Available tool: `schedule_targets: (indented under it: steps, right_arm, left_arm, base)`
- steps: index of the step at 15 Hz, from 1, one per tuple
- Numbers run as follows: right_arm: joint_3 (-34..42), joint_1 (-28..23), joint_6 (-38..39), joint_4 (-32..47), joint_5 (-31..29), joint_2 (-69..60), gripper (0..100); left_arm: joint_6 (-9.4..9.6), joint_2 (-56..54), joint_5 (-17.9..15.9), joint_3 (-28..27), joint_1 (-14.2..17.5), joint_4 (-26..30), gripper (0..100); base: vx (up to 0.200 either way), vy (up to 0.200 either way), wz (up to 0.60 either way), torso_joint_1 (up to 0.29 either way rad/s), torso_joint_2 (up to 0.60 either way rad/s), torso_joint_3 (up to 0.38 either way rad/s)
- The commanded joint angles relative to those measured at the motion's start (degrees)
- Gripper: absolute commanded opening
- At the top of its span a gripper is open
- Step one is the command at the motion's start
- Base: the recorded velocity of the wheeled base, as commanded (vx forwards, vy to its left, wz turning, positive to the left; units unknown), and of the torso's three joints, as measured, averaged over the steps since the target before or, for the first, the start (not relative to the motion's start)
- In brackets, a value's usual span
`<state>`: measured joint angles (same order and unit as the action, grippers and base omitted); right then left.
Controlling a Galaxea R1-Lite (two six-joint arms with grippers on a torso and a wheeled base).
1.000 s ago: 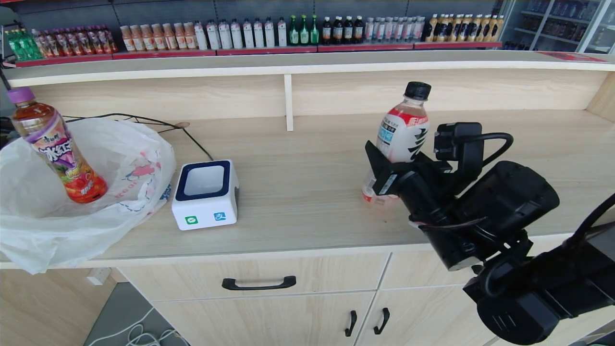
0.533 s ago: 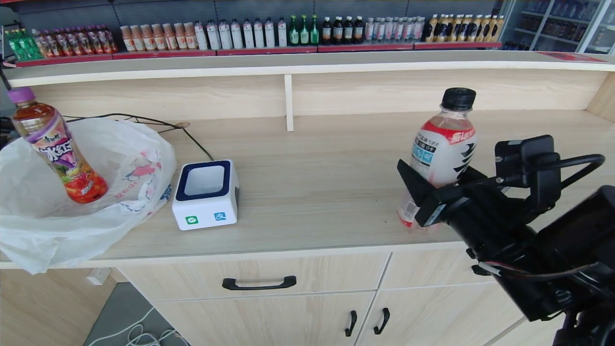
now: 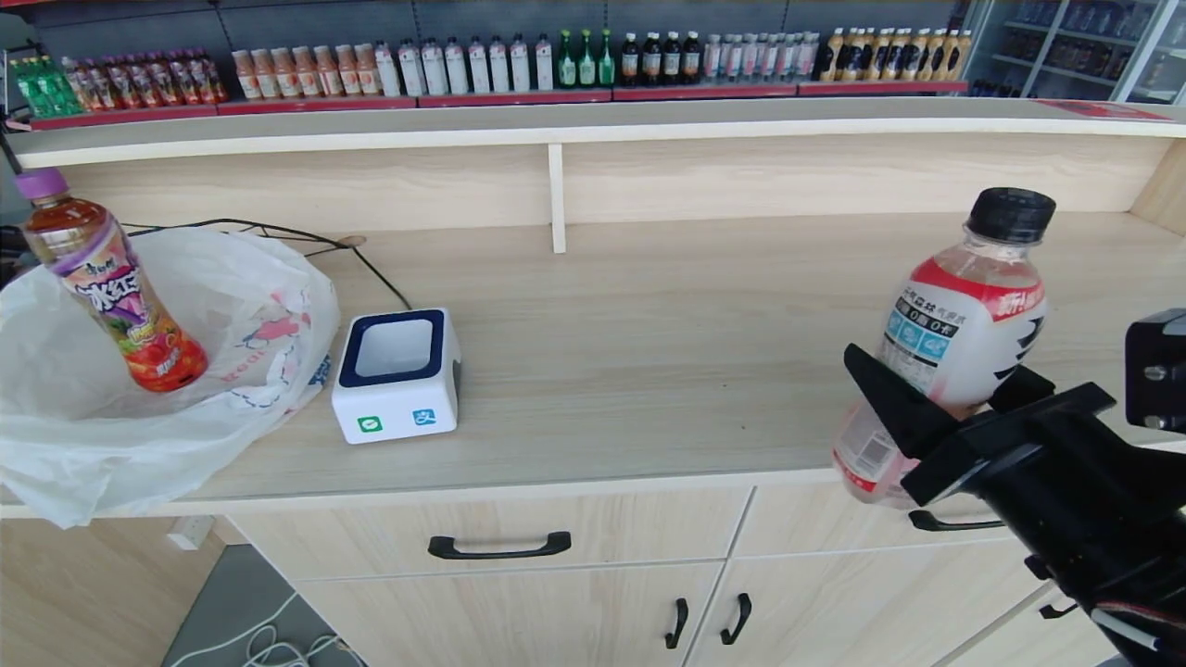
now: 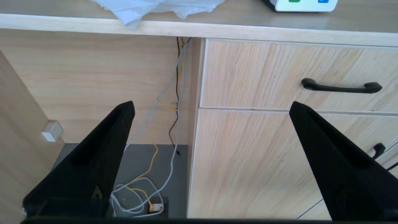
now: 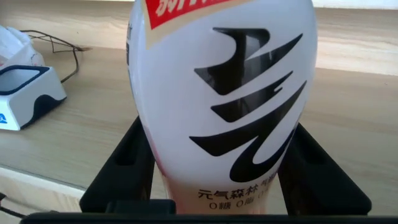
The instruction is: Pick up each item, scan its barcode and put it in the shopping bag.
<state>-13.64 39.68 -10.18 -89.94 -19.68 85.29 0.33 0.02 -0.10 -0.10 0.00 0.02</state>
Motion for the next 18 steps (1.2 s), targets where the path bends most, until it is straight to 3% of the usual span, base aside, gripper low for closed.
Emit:
schedule_targets:
  steps: [1,4,5,6,12,18]
  right_arm:
    - [0.46,0.05,1.83,-0.06,0.6,-1.79,0]
    - [-0.16,0.05,6.93,-0.06,10.18,-1.35,0]
    - [-0.07,0.05,7.19,-0.06,10.8,-1.26,0]
    - [0.37,0.05,11.32,-0.06,18.71,-1.09,0]
    - [-2.97,0.05,30.22,-0.06,27.41,-1.61,0]
    - [-9.47,1.36,36.02,-0.06,32.33,1.64,0]
  left_arm:
    - [0.02,-0.02,0.01,0.01,0.0,-0.02,100]
    - [0.02,-0.02,0.01,0.01,0.0,-0.02,100]
    - [0.02,-0.02,0.01,0.01,0.0,-0.02,100]
    - [0.02,-0.02,0.01,0.01,0.0,-0.02,100]
    - [0.02,-0.02,0.01,0.01,0.0,-0.02,100]
    - [0.02,-0.02,0.01,0.01,0.0,-0.02,100]
  base:
    - [0.0,0.0,0.0,0.0,0.0,0.0]
    - [0.0,0.0,0.0,0.0,0.0,0.0]
    - [0.0,0.0,0.0,0.0,0.0,0.0]
    - [0.0,0.0,0.0,0.0,0.0,0.0]
    - [0.0,0.0,0.0,0.0,0.0,0.0]
    - [0.0,0.0,0.0,0.0,0.0,0.0]
